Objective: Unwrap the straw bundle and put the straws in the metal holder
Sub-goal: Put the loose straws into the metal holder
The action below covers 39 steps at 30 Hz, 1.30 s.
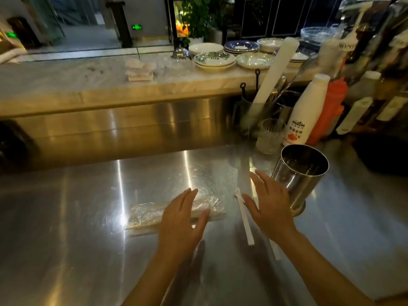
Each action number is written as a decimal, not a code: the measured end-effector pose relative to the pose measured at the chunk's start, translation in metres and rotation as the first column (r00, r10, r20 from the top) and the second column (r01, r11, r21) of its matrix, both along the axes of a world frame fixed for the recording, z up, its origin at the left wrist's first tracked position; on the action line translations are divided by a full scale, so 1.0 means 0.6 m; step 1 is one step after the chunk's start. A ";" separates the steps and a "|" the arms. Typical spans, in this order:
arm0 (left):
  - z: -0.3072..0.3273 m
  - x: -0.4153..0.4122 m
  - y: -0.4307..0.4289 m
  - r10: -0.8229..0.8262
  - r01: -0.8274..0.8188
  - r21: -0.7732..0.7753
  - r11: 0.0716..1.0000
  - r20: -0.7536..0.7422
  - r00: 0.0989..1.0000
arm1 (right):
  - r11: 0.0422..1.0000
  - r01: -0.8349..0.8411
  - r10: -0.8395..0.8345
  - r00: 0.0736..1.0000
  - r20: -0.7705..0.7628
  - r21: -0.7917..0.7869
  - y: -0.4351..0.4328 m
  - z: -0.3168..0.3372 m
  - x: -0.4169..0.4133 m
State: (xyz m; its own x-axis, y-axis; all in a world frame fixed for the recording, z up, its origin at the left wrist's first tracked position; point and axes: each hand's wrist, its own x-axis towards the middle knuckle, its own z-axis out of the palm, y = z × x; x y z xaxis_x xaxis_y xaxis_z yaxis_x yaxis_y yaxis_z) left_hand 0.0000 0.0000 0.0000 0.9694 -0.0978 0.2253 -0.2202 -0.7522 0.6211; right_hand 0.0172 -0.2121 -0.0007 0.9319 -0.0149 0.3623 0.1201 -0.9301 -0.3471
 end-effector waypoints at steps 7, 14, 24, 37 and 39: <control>-0.086 -0.027 -0.005 -0.133 0.144 0.145 0.979 -0.080 0.988 | 0.993 0.117 -0.120 0.984 -0.130 -0.033 -0.020 -0.073 -0.013; -0.129 -0.039 0.006 -0.127 0.148 0.238 0.960 -0.098 0.987 | 0.979 0.199 -0.205 0.935 -0.289 -0.049 -0.032 -0.095 -0.028; -0.130 -0.040 0.005 -0.119 0.128 0.262 0.956 -0.049 0.992 | 0.979 0.206 -0.186 0.873 -0.452 -0.004 -0.031 -0.080 -0.017; -0.137 -0.038 0.008 -0.130 0.136 0.258 0.957 -0.040 0.991 | 0.932 0.352 -0.270 0.830 -0.488 0.085 -0.050 -0.056 -0.007; -0.136 -0.038 0.008 -0.126 0.129 0.254 0.959 -0.028 0.992 | 0.931 0.338 -0.226 0.829 -0.511 0.137 -0.056 -0.057 -0.013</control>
